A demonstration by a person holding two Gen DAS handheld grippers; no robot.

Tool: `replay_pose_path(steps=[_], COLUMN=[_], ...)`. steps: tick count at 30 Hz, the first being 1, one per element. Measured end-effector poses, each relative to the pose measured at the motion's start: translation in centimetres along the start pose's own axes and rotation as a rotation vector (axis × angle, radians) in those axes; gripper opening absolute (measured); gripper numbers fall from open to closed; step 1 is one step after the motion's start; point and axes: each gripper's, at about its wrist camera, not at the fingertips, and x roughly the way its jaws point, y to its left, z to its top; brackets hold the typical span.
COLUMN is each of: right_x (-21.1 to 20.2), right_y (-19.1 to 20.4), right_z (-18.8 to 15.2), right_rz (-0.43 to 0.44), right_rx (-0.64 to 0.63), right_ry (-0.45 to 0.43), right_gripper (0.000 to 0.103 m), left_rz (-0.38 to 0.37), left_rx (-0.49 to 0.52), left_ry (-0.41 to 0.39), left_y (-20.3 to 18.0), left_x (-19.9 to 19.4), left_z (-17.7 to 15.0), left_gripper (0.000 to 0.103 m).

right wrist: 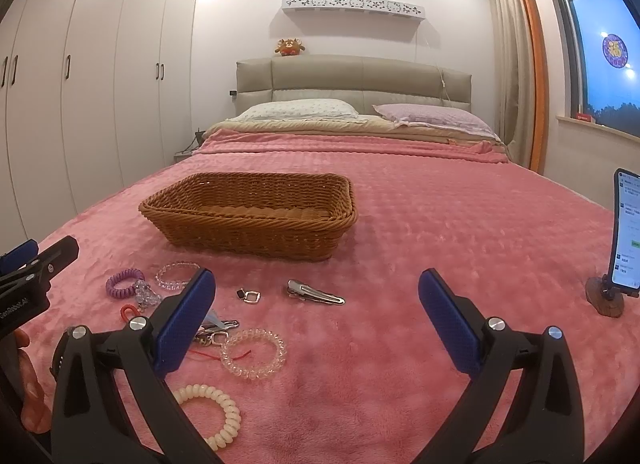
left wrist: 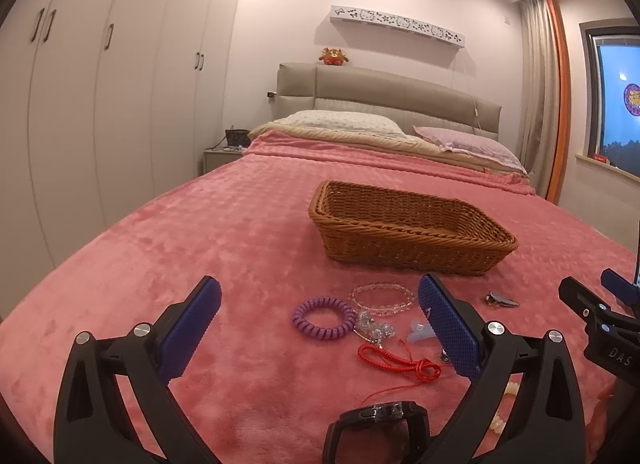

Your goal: Organize jewelry

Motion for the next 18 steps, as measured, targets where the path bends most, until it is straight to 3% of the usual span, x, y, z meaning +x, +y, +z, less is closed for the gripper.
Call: replay_pose_path(steps=[18], right_x=[0.06], right_y=[-0.03], right_z=[0.01], right_rz=[-0.002], right_rx=[-0.003], right_ry=[0.004], right_gripper=[0.097], left_rz=[-0.020], left_rx=[-0.008], left_ry=[0.024], left_y=[-0.17], left_x=[0.21], left_z=[0.06], left_gripper=[0.096])
